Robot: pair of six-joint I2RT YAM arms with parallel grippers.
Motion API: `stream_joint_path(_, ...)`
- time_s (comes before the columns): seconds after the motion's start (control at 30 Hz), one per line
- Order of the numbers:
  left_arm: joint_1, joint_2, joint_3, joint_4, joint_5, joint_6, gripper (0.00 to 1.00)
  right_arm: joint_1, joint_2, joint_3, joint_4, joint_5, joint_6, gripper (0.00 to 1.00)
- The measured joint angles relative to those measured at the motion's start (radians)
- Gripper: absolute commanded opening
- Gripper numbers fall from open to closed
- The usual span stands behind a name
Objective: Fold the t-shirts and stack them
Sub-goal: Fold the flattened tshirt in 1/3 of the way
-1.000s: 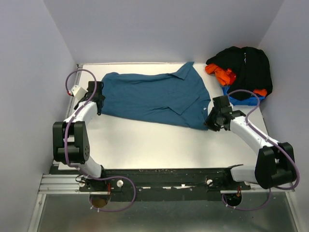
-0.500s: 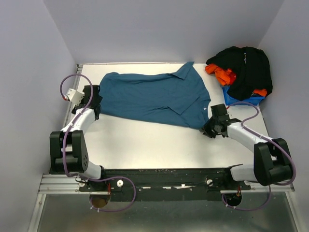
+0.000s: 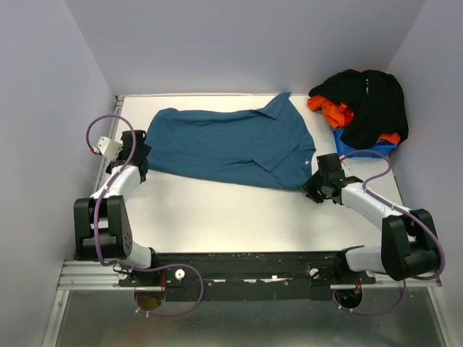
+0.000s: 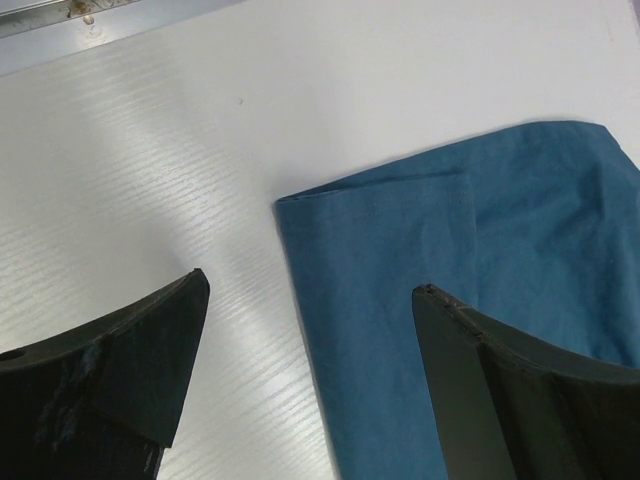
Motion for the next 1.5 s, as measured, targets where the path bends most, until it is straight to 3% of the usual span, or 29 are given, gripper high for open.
stream_joint_path(0.73, 0.000, 0.019, 0.000, 0.014, 0.028, -0.007, 0.97, 0.000, -0.103, -0.050, 0.026, -0.026, 0.000, 0.46)
stream_joint_path(1.03, 0.000, 0.019, 0.000, 0.014, 0.032, -0.007, 0.97, 0.000, 0.057, 0.017, 0.032, 0.002, 0.006, 0.38)
stream_joint_path(1.2, 0.000, 0.017, -0.001, 0.016, 0.032, -0.009, 0.97, -0.002, 0.071, 0.017, 0.030, 0.028, 0.020, 0.36)
stream_joint_path(1.3, 0.000, 0.017, -0.001, 0.016, 0.032, -0.010, 0.97, -0.011, 0.069, 0.017, 0.025, 0.047, 0.018, 0.29)
stream_joint_path(1.37, 0.000, 0.019, -0.001, 0.015, 0.033, -0.013, 0.96, -0.023, 0.063, 0.015, 0.020, 0.062, 0.010, 0.07)
stream_joint_path(1.4, 0.000, 0.021, -0.001, 0.015, 0.034, -0.014, 0.95, -0.030, 0.057, 0.013, 0.018, 0.069, 0.000, 0.01)
stream_joint_path(1.5, 0.000, 0.034, -0.001, 0.008, 0.035, -0.024, 0.91, -0.056, 0.040, 0.009, 0.014, 0.085, -0.032, 0.01)
